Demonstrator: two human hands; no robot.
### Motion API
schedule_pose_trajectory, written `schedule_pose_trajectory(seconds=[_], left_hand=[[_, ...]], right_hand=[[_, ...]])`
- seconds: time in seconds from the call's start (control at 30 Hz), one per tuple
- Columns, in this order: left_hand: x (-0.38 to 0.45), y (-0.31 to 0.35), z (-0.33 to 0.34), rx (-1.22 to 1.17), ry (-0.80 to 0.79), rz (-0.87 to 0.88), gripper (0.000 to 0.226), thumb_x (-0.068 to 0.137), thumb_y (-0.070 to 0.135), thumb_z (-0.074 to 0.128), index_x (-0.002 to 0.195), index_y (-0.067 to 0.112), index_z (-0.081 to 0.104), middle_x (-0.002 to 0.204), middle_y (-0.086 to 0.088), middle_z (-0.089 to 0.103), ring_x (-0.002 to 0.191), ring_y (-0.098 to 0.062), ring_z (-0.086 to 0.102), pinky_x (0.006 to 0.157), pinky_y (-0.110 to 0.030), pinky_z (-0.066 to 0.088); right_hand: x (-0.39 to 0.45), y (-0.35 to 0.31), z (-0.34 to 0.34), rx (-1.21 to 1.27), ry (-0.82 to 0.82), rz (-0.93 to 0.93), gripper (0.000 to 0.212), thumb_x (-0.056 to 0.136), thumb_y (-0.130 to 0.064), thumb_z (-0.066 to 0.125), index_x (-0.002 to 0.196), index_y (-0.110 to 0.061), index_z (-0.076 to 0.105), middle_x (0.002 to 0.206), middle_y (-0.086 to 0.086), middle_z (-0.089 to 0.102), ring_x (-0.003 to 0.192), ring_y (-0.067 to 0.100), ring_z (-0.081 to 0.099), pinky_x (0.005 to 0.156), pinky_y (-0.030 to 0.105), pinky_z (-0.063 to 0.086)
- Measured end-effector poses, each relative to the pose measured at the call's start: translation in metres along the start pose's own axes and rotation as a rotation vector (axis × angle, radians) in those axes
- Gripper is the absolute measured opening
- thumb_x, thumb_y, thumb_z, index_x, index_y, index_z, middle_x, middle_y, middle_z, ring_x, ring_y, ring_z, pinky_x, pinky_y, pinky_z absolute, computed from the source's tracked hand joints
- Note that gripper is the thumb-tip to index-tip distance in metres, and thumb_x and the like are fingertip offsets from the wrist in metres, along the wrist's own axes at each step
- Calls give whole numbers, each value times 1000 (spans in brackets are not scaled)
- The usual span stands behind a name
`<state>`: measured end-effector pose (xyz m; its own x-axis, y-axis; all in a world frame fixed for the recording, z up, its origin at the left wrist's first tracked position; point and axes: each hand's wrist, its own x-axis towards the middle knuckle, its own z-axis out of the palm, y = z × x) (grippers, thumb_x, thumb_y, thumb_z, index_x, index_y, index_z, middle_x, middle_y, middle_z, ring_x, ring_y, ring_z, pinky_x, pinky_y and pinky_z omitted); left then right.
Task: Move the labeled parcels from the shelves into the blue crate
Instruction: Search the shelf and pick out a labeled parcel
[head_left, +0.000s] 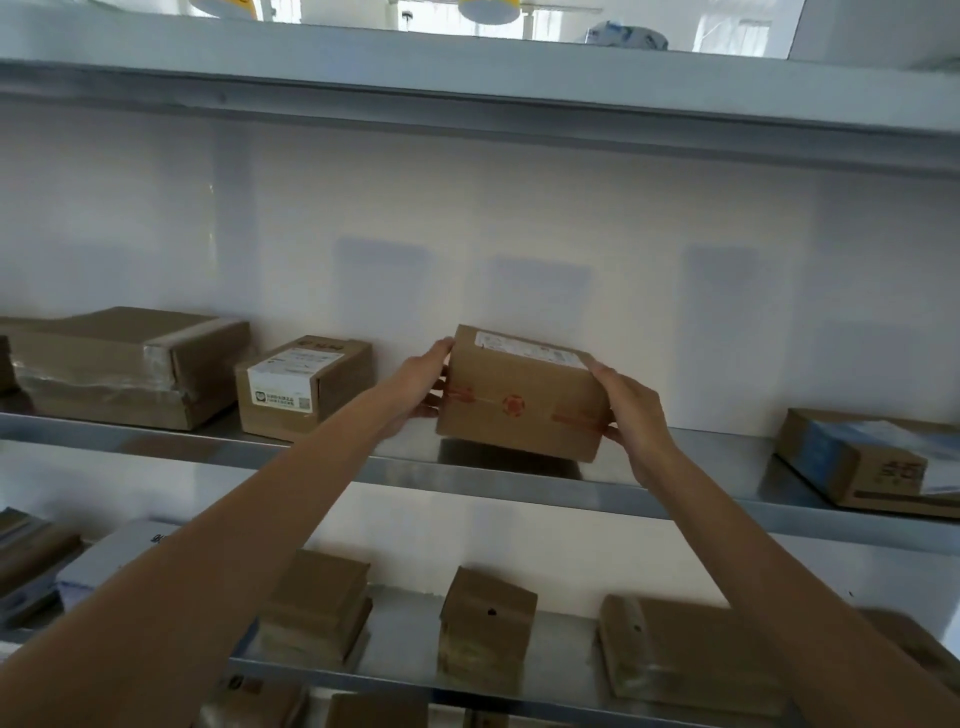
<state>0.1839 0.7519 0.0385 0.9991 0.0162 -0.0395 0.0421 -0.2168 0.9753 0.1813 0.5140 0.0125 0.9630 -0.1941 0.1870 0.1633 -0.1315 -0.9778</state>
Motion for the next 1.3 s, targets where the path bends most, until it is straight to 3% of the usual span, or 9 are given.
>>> schedule_pose_trajectory(seconds=[0.33,0.47,0.57,0.7,0.83,0.97,1.03,1.17,1.3], left_hand=[[-11,-16,38,-31,-7,-32,61,99,56,26,138,13,43,128,-6,53,110,-20,52,100,-33,42],[-22,-23,30,5,297,154,48,101,45,33,123,9,55,126,-8,58,112,-23,54,107,-41,40],[-39,-28,-3,22,508,378,35,101,29,42,120,7,62,116,-5,63,106,-18,57,97,-28,42],[-50,-37,-64,80,751,541,25,97,18,45,111,13,64,112,-3,63,104,-15,54,93,-30,44],[-40,-54,-122,128,886,445,31,95,15,43,121,9,58,124,-13,53,119,-29,46,104,-42,39],[-28,-67,-155,12,788,256,42,99,22,36,133,4,52,132,-15,53,122,-32,49,106,-45,39],[-23,-71,-166,-128,644,80,48,102,35,31,137,8,48,134,-13,54,121,-32,51,105,-45,40],[-17,-78,-178,-274,405,-73,59,98,56,24,122,15,58,118,-7,64,106,-25,60,97,-35,46],[-26,-90,-173,-435,270,59,43,102,47,25,105,28,63,93,10,67,89,-7,62,79,-25,50]], right_hand=[[1,18,-8,-171,118,-35,52,96,-52,45,134,-17,55,129,6,57,111,21,53,91,34,43],[-11,18,-5,-283,428,-233,57,94,-50,51,139,-16,46,137,10,46,125,25,42,106,45,37],[-27,-1,13,-246,530,-511,47,94,-40,52,131,-12,49,132,10,47,121,22,42,104,39,38],[-52,-24,71,-217,398,-711,37,94,-26,53,125,-7,50,127,12,49,114,16,45,95,1,25],[-72,-29,144,-162,72,-701,29,96,-21,52,122,-8,52,118,4,47,100,11,48,89,17,40],[-76,-20,213,-195,-214,-362,36,101,-29,45,132,-10,50,129,8,49,103,8,52,82,10,35],[-78,-18,239,-165,-236,-247,40,103,-34,38,134,-11,50,132,7,50,119,14,48,90,16,30],[-82,-15,271,-47,-162,-160,41,105,-35,30,135,-14,50,122,-6,49,110,3,42,87,1,27],[-85,-1,289,9,-87,-133,50,102,-49,26,144,-27,43,145,-3,47,132,14,45,112,29,35]])
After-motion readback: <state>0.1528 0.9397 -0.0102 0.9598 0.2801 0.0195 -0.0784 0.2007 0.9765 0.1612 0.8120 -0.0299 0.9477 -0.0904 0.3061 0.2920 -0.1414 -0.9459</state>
